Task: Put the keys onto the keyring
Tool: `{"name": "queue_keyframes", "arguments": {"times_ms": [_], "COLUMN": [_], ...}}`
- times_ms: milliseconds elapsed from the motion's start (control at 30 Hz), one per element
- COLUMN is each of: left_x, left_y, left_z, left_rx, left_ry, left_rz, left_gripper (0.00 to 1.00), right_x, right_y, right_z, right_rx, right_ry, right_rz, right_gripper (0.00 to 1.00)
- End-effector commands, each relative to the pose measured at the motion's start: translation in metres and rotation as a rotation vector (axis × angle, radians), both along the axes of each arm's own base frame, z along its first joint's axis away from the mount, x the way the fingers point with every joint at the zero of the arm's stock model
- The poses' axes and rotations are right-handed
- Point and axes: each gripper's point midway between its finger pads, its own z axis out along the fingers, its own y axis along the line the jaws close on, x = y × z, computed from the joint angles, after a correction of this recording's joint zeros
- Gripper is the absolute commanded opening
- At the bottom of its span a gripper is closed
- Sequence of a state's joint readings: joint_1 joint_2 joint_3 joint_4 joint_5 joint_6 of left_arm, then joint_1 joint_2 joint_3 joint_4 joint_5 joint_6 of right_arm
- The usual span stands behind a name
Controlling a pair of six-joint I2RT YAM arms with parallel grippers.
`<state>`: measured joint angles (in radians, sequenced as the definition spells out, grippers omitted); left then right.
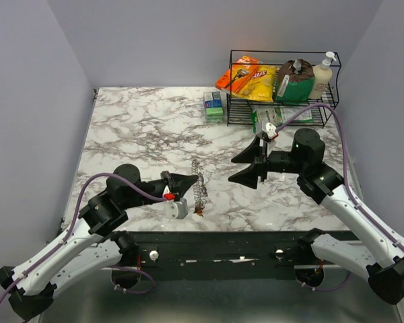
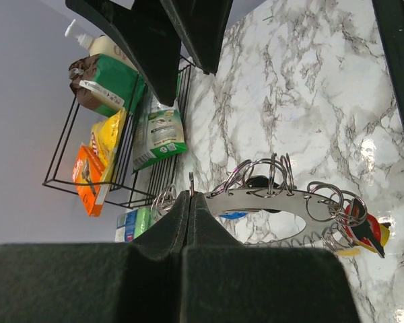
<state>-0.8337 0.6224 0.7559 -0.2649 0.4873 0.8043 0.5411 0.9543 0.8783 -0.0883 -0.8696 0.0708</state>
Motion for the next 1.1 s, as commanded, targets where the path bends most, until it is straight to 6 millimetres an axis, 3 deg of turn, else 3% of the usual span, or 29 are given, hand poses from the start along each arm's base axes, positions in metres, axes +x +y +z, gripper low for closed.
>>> {"name": "queue_keyframes", "arguments": {"times_ms": [0,567,1067], "left_x": [-0.005,-0.007,-0.033], "left_y": [0.0,-0.003,-0.007], "left_z": [0.018,0.009,-0.013], "left_rx": [-0.04,-0.013,-0.002], "left_ry": [-0.078,-0.053,0.055], "left_rz": [-0.029,-0.05,-0.17], "left_gripper": [0.0,0.0,0.0], "right_x": [0.002,0.007,0.015], "right_y": [0.003,0.01,0.019], "right_z": [0.005,0.002,0.001], "right_rx": [0.015,0.012,0.021], "right_ry": [-0.02,-0.006,0.011], "right_rz": [0.019,0.043,0.076], "right_gripper": [0.77,0.77,0.76]}}
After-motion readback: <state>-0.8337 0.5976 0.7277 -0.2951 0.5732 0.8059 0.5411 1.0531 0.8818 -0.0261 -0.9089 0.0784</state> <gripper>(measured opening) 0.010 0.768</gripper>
